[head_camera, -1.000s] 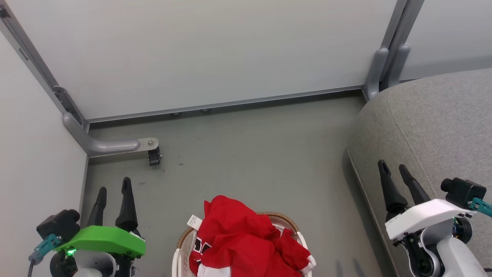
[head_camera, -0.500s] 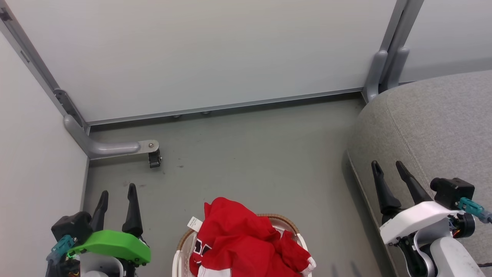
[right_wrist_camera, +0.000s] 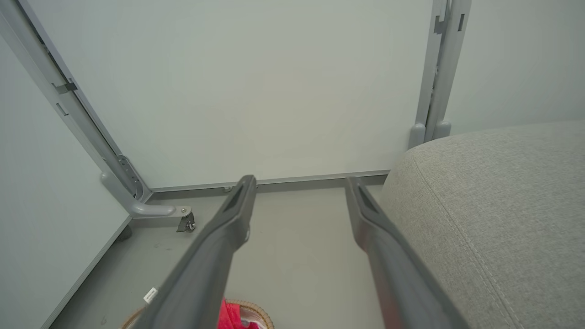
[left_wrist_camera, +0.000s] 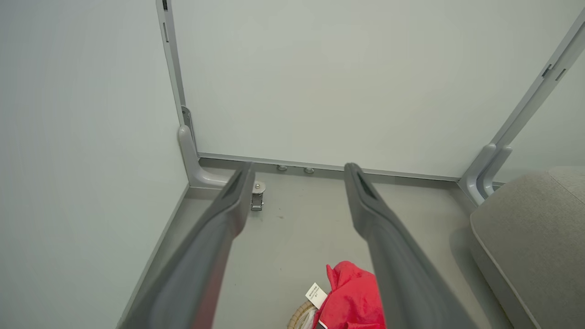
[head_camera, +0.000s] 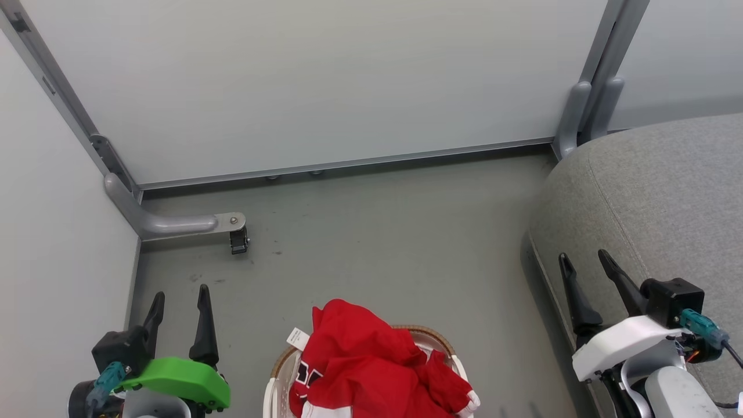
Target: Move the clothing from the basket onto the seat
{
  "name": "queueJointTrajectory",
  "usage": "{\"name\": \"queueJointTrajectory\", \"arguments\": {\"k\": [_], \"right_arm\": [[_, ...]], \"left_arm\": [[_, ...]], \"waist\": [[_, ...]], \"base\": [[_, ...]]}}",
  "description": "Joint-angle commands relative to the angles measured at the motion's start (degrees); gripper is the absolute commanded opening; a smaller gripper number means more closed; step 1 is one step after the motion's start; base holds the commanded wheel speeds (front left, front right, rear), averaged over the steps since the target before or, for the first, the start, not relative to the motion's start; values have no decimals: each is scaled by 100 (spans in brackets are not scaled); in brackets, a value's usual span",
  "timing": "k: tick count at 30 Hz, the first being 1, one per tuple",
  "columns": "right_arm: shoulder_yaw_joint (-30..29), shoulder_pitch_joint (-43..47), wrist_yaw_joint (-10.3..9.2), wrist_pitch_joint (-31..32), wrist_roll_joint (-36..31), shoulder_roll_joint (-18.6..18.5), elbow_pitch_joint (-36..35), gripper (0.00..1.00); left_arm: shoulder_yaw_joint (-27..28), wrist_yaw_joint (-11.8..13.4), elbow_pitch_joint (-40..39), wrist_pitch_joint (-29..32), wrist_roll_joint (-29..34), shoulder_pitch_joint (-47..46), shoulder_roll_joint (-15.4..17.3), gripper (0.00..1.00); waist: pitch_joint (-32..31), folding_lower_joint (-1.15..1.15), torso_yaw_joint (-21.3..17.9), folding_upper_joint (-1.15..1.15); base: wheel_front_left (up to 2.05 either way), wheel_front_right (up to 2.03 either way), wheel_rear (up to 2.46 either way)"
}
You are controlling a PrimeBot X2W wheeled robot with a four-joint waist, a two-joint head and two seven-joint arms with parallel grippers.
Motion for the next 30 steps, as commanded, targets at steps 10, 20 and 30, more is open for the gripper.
{"name": "queueJointTrajectory", "arguments": {"k": [10,20,30], "right_arm": [[60,79,2,-169,-553,-17,47,100],[140,-20,1,-288,-974,16,41,100],[311,-515,0,-383,-1305,29,-200,100]], "left_arm": [[188,-44,-120,-165,462,120,-19,100],[179,-134,-23,-280,894,109,-104,100],[-316,-199,389,-375,1131,-471,-159,100]], "waist": [[12,0,-58,0],[157,0,-150,0],[1180,0,-456,0]], "base": [[0,0,0],[0,0,0],[0,0,0]]}}
